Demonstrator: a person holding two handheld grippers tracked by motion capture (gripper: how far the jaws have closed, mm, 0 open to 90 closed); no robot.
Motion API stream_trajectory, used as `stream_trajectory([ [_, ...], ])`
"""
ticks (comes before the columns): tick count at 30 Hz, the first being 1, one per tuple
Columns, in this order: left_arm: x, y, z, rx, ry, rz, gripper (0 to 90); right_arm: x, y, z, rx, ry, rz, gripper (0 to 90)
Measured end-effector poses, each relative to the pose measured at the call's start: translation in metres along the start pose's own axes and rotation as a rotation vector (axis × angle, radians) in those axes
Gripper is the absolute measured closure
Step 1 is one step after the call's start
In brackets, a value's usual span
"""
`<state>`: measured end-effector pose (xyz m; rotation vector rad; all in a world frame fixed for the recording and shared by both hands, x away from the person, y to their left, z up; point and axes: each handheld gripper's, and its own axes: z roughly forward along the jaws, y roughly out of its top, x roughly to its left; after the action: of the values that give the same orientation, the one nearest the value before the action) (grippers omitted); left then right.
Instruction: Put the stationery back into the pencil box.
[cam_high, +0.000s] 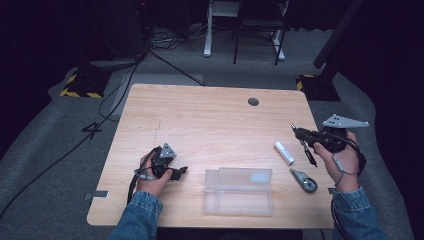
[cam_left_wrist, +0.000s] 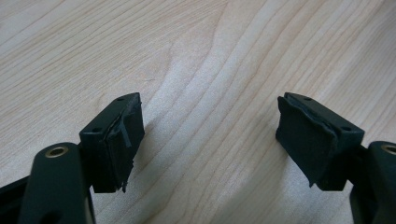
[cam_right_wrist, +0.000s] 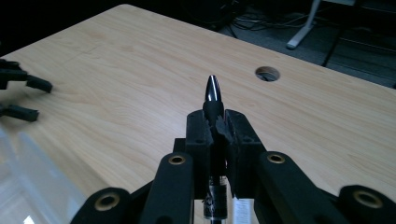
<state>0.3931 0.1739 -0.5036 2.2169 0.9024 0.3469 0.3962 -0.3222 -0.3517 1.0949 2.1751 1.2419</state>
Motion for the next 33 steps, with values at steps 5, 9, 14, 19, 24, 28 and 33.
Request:
stream_trajectory([
  [5,0.0,0.0,0.0,0.0,0.0,0.0,23.3,0.017,0.003,0.007,0.003,0.076,-0.04,80.9],
  [9,0.0,0.0,0.0,0.0,0.001,0.001,23.3,0.032,0.005,0.012,0.002,0.129,-0.072,80.9],
  [14,0.0,0.0,0.0,0.0,0.001,0.001,23.3,0.048,0.007,0.018,0.009,0.184,-0.108,80.9],
  [19,0.0,0.0,0.0,0.0,0.001,0.002,23.3,0.059,0.006,0.023,0.023,0.225,-0.13,80.9],
  [24,0.0,0.0,0.0,0.0,0.001,0.002,23.3,0.071,0.005,0.029,0.038,0.264,-0.154,80.8],
  [28,0.0,0.0,0.0,0.0,0.001,0.001,23.3,0.08,0.005,0.032,0.043,0.293,-0.175,80.9],
  [33,0.0,0.0,0.0,0.0,0.001,0.001,23.3,0.091,0.004,0.035,0.057,0.328,-0.201,80.9],
])
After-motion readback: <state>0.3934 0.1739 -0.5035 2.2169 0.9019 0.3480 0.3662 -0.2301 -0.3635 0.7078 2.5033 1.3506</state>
